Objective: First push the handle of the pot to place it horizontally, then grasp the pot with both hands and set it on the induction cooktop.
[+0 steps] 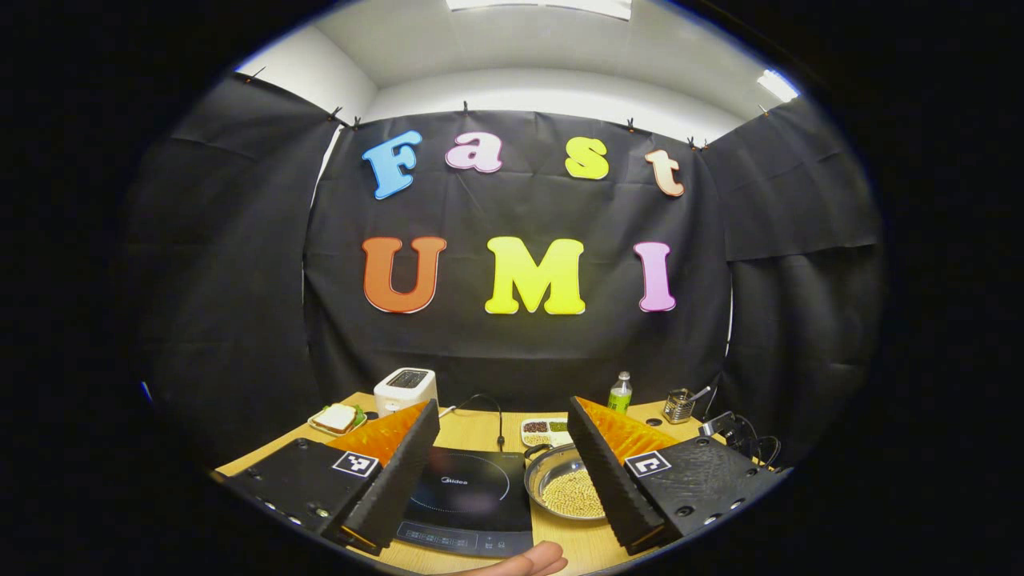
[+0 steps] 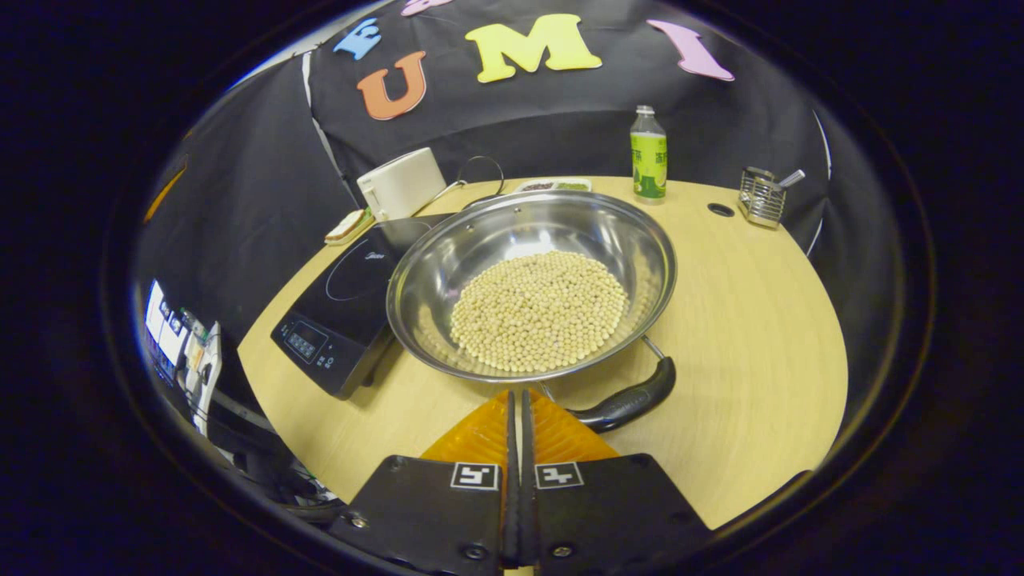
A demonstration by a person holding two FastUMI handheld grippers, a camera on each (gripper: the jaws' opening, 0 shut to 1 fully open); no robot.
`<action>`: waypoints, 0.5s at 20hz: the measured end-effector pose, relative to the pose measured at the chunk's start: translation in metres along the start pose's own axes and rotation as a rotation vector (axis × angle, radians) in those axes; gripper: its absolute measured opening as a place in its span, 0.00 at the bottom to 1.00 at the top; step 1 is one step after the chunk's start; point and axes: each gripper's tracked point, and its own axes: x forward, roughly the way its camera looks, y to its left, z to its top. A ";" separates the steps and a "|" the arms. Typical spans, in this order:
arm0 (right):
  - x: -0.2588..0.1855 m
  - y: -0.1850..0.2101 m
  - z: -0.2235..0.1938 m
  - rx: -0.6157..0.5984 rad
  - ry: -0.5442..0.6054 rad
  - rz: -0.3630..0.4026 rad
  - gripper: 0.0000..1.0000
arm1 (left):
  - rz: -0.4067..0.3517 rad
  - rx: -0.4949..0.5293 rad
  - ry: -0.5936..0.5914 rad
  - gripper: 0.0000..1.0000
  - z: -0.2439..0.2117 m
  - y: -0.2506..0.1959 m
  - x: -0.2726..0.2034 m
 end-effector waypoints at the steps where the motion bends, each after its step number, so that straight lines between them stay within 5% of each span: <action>1: 0.000 -0.004 0.001 -0.002 0.000 -0.007 0.04 | -0.003 0.000 0.007 0.87 -0.001 -0.001 0.002; 2: -0.001 -0.008 0.002 0.000 -0.001 -0.015 0.04 | 0.001 -0.004 0.014 0.96 -0.002 0.002 0.003; 7: 0.001 -0.032 0.008 0.009 0.004 -0.044 0.04 | 0.011 -0.012 0.011 0.96 -0.004 0.007 0.007; 8: 0.000 -0.037 0.009 0.005 0.005 -0.057 0.00 | 0.007 -0.018 0.011 0.86 -0.004 0.007 0.008; 10: 0.002 -0.048 0.014 -0.006 0.000 -0.090 0.04 | 0.007 -0.026 0.013 0.96 -0.005 0.008 0.011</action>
